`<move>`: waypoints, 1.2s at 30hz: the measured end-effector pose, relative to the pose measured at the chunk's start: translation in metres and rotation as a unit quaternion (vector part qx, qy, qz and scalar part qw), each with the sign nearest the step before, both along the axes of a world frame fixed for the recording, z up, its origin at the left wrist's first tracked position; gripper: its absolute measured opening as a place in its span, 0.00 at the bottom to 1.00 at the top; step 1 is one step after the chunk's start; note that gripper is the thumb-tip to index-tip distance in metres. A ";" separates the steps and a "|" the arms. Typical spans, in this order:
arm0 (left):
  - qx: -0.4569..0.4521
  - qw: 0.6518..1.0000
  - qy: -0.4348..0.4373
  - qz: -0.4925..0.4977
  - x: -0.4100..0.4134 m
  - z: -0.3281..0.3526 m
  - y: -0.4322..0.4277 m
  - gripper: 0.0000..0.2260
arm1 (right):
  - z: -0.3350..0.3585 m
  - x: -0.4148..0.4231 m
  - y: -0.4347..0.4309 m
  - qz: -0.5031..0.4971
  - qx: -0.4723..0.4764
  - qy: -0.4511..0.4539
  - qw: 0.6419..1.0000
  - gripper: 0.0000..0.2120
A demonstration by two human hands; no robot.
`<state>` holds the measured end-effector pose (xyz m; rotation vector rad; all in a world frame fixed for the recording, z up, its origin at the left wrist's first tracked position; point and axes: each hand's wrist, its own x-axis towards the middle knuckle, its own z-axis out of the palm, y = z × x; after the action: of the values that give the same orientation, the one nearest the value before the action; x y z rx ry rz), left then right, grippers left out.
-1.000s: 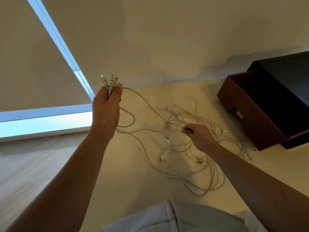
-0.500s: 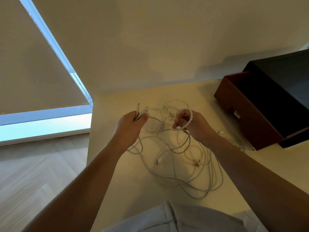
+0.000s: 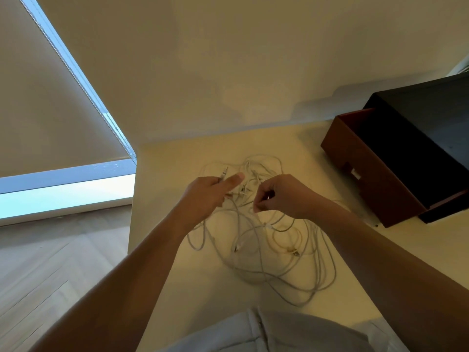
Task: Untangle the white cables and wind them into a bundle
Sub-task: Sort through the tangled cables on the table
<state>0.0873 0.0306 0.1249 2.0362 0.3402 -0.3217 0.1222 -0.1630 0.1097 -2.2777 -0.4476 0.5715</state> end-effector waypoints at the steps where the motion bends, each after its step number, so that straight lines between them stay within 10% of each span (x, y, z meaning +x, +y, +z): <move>1: 0.021 0.999 0.015 -0.025 -0.002 -0.001 -0.003 0.25 | 0.001 -0.001 0.002 0.000 -0.001 -0.004 1.000 0.03; 13: 0.073 0.991 -0.019 -0.110 -0.008 -0.018 -0.012 0.12 | 0.001 -0.004 -0.003 -0.063 0.128 -0.002 0.990 0.11; 22: 0.028 0.993 -0.108 -0.025 -0.007 -0.003 -0.006 0.06 | -0.033 -0.003 -0.025 -0.030 -0.063 -0.052 0.996 0.02; 36: -0.089 0.968 -0.197 0.131 -0.008 0.017 0.018 0.07 | -0.049 0.018 -0.047 -0.021 -0.128 -0.140 0.982 0.15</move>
<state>0.0791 0.0485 0.1422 1.7996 0.3133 0.2089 0.1403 -0.2096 0.0612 -2.6232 -0.4842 0.2992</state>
